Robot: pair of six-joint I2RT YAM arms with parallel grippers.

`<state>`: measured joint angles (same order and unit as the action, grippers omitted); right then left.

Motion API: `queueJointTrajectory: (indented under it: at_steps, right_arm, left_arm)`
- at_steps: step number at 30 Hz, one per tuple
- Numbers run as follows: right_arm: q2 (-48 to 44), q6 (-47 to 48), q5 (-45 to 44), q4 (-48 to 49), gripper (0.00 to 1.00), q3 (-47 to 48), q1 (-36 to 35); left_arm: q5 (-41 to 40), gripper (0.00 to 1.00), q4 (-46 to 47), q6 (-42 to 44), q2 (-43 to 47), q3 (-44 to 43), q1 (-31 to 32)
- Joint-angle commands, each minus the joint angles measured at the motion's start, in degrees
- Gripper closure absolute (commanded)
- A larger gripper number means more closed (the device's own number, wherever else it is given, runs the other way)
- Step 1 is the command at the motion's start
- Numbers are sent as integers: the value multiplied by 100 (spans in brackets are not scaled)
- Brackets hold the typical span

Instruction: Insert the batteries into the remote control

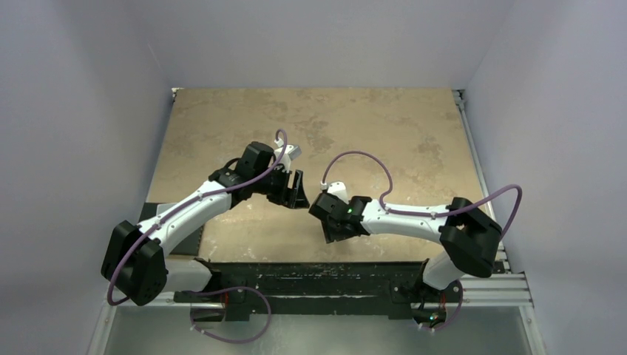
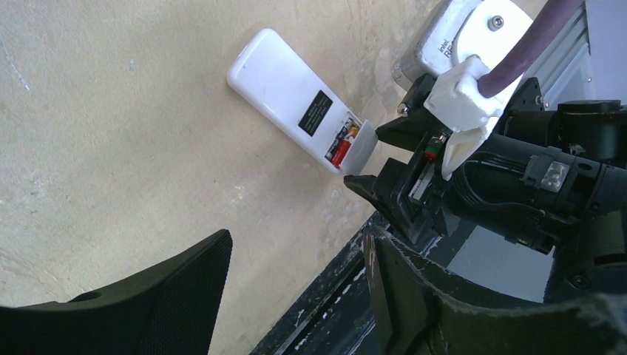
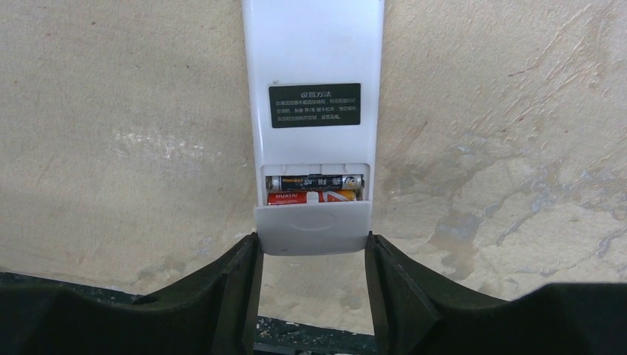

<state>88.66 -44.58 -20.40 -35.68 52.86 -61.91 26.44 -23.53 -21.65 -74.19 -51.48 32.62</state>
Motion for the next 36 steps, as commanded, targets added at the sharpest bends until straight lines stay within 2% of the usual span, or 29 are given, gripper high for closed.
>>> queueJointTrajectory:
  at_steps: [1,25,36]
  right_arm:
    - [8,-89,-1,-23,50,259,-5]
    - [160,-95,-304,-97,45,326,13]
    - [252,-78,-277,-62,38,365,21]
  left_arm:
    - [115,34,122,97,150,-20,-54]
    - [127,34,121,99,133,-26,-60]
    - [125,34,120,99,138,-20,-56]
